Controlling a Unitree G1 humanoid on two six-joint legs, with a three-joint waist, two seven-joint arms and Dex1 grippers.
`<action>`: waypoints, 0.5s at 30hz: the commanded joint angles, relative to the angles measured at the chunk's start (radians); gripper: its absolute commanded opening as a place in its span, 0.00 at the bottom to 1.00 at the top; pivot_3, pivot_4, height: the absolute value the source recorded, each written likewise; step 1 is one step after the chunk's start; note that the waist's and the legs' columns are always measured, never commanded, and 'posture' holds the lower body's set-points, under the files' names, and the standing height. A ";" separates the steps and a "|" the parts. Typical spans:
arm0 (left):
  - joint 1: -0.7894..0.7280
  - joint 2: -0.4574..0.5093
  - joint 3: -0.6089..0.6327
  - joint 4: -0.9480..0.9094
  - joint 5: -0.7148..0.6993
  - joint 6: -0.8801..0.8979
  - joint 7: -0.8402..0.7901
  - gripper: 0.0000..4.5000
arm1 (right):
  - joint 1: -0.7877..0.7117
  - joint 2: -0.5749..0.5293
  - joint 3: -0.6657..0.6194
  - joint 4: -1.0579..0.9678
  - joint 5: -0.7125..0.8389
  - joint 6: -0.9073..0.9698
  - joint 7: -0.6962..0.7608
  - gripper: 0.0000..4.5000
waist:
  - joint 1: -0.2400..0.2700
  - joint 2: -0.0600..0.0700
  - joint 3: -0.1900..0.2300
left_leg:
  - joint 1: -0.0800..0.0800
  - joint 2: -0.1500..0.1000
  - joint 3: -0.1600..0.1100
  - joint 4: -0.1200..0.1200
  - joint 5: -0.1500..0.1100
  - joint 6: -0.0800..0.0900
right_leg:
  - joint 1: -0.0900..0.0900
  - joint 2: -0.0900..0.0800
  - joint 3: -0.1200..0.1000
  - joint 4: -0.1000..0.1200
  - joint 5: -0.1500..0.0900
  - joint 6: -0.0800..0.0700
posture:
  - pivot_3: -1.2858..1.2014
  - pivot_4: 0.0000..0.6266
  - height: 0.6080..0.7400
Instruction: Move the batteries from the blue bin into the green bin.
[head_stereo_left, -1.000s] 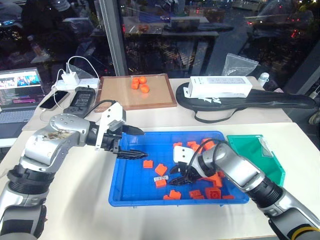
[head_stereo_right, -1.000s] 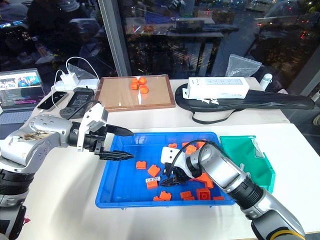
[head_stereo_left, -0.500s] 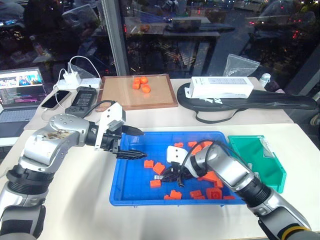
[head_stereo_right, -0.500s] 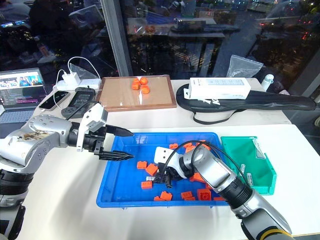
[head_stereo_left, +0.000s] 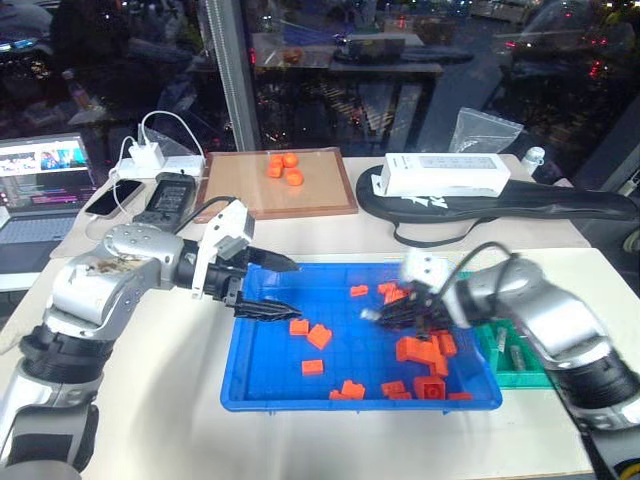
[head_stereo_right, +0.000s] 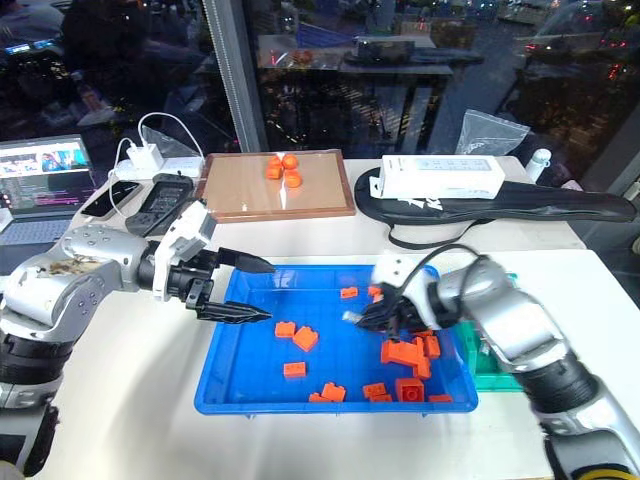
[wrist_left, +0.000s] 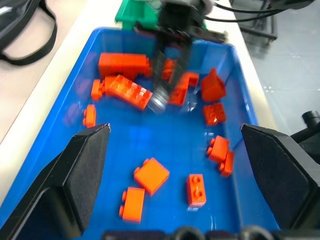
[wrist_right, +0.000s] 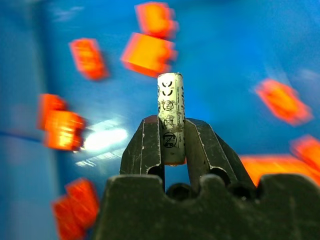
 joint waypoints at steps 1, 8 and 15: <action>-0.060 -0.042 -0.011 0.046 0.008 -0.057 -0.023 1.00 | 0.078 -0.124 -0.214 0.001 0.004 0.023 -0.034 0.06 | 0.005 0.000 0.000 | 0.000 0.000 0.000 0.000 0.000 0.000 | 0.000 0.000 0.000 0.000 0.000 0.000 | 0.52 0.24 1.00; -0.110 -0.098 -0.035 0.117 0.038 -0.095 -0.037 1.00 | 0.352 -0.199 -0.459 0.009 -0.010 0.058 -0.110 0.06 | -0.002 0.000 0.000 | 0.000 0.000 0.000 -0.001 0.000 0.000 | 0.001 0.000 0.001 -0.001 0.000 0.000 | 0.52 0.24 1.00; -0.106 -0.101 -0.050 0.142 0.079 -0.114 -0.029 1.00 | 0.342 -0.123 -0.461 0.067 -0.024 0.042 -0.255 0.29 | -0.022 0.000 0.000 | 0.003 0.000 -0.002 0.000 0.000 0.000 | 0.001 0.002 0.003 0.000 -0.004 0.007 | 0.52 0.24 1.00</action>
